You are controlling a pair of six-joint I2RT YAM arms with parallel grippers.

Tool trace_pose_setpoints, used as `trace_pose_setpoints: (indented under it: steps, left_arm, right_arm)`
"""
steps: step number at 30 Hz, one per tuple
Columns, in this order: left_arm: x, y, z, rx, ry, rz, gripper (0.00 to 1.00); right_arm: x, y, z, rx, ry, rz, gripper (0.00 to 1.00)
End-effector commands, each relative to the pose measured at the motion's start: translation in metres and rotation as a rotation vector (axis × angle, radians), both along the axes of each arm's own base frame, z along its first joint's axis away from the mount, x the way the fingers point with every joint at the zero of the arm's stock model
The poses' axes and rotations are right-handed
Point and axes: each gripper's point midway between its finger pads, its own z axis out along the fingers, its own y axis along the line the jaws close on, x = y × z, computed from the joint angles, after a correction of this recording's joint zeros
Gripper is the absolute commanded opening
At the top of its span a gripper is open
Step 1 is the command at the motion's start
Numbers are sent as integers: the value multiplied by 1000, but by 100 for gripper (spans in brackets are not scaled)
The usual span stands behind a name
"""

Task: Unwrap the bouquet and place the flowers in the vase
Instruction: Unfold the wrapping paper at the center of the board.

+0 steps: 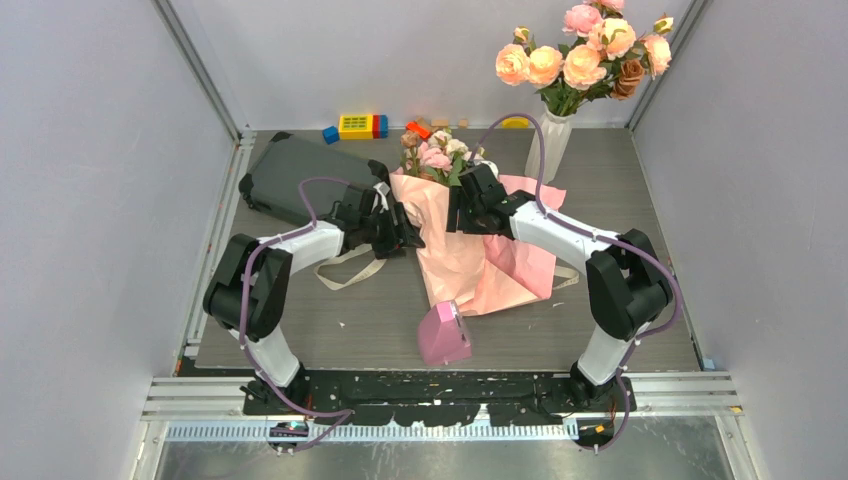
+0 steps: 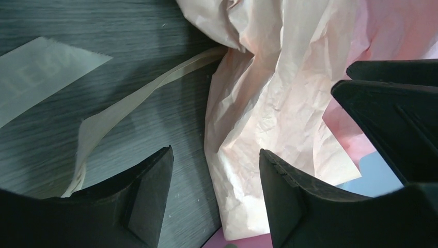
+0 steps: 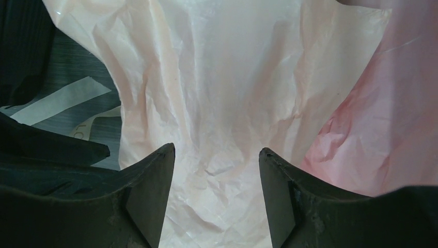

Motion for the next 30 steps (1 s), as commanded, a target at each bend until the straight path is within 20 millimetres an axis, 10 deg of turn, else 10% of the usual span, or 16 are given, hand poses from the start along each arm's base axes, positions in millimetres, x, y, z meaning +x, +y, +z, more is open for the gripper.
trace_pose_setpoints:
  steps: [1,7,22,30]
  left_arm:
    - [18,-21,16,-40,-71,-30,63]
    - [21,-34,8,-31,-69,-62,60]
    - [11,-26,-17,43,-9,-77,1]
    - [10,-22,-20,63,-6,-79,0]
  right_arm:
    - [12,-4,6,-62,-18,-14,66]
    - [11,-6,-13,-94,19,-15,65]
    - [2,-39,-52,-177,113,-79,63]
    - [2,-71,-57,-220,133,-142,63]
